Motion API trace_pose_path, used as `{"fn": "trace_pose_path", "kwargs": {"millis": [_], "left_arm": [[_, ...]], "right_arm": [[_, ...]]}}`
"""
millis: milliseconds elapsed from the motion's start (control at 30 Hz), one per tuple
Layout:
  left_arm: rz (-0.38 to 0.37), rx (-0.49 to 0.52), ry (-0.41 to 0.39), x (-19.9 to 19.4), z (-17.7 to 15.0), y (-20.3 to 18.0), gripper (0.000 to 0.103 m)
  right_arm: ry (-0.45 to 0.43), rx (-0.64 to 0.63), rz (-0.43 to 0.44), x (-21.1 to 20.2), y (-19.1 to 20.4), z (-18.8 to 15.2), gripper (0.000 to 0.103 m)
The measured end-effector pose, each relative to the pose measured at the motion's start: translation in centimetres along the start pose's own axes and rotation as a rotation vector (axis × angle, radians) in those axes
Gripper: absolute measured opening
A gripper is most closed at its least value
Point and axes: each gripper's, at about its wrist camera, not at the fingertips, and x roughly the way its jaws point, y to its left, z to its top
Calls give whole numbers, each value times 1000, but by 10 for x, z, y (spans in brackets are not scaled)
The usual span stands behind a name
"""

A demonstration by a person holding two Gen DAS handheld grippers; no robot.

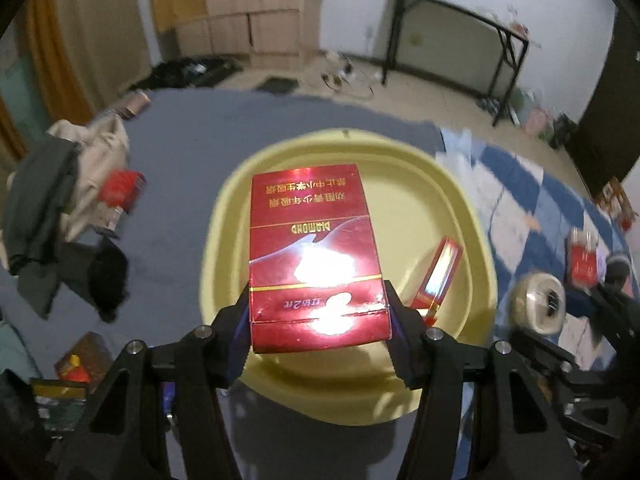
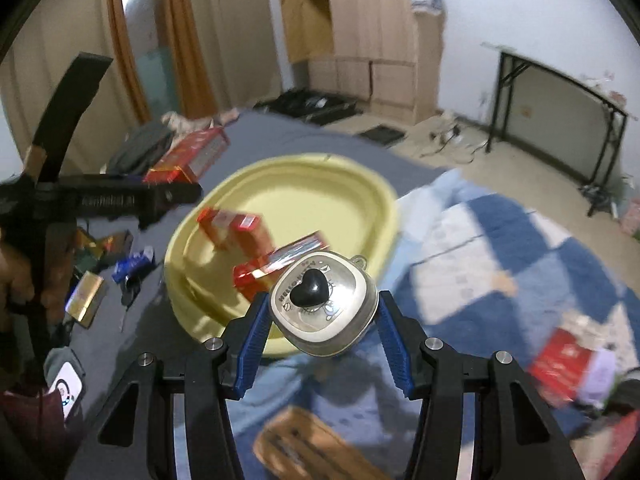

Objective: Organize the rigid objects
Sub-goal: 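Carry the red pack to the yellow tray with left tool while right tool carries the tin, then open left tool to drop the pack in the tray while right tool releases the tin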

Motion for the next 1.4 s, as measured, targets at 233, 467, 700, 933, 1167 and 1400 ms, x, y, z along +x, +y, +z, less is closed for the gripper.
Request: {"fn": "trace_pose_path", "kwargs": {"millis": [233,467,700,933,1167,1400], "left_arm": [[-1,-36,16,32,4,6,59],[20,-21,-35,51,33,16,59],[9,7,32,87,35,22,59],[-27,-57,24,88,35,31,61],[-1,-102,16,89,34,33,73],[14,-150,-52,54,38,33,103]], "right_arm": [[76,-28,7,74,13,28,52],[91,-27,13,121,20,42,52],[78,-24,33,152,16,45,52],[63,-37,41,168,24,55,52],[51,-99,44,182,28,60,52],[-24,-83,45,168,24,60,100]]}}
